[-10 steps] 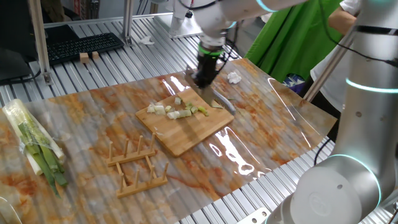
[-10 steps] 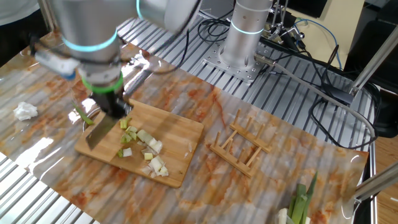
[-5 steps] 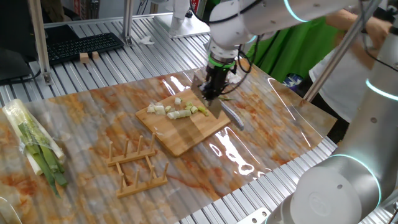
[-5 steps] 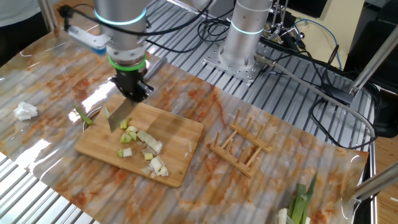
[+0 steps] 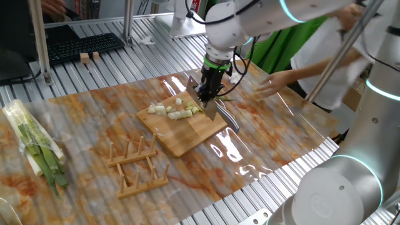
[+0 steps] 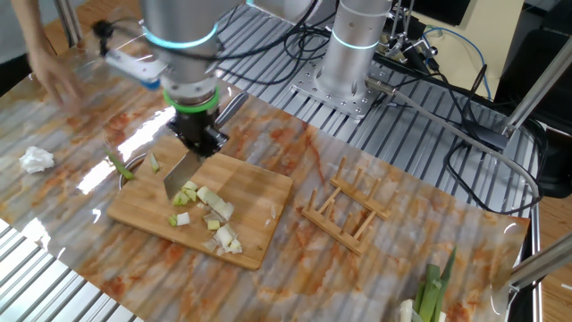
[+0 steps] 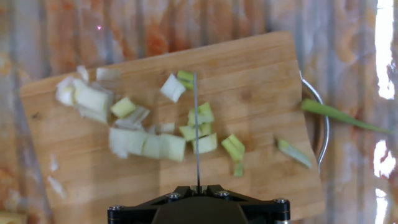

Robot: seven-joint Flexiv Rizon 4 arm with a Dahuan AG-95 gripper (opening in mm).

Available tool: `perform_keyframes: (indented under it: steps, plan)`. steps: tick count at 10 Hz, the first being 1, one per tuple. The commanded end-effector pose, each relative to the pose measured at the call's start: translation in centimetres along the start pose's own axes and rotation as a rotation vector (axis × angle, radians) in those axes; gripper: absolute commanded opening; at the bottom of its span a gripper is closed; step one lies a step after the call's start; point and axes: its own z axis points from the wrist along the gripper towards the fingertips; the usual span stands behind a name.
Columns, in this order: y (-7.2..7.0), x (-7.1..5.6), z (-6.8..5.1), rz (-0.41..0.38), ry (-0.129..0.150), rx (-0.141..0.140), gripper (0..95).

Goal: Chop the scallions

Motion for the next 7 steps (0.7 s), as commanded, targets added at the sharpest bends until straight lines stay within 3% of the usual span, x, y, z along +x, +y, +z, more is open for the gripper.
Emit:
perform_keyframes:
  steps: [1,7]
  plan:
    - [0.5,-0.2,0.0,0.017,0.002,0.005,0.0]
    - [1.7,0.4,0.7,0.024,-0.005,-0.015,0.0]
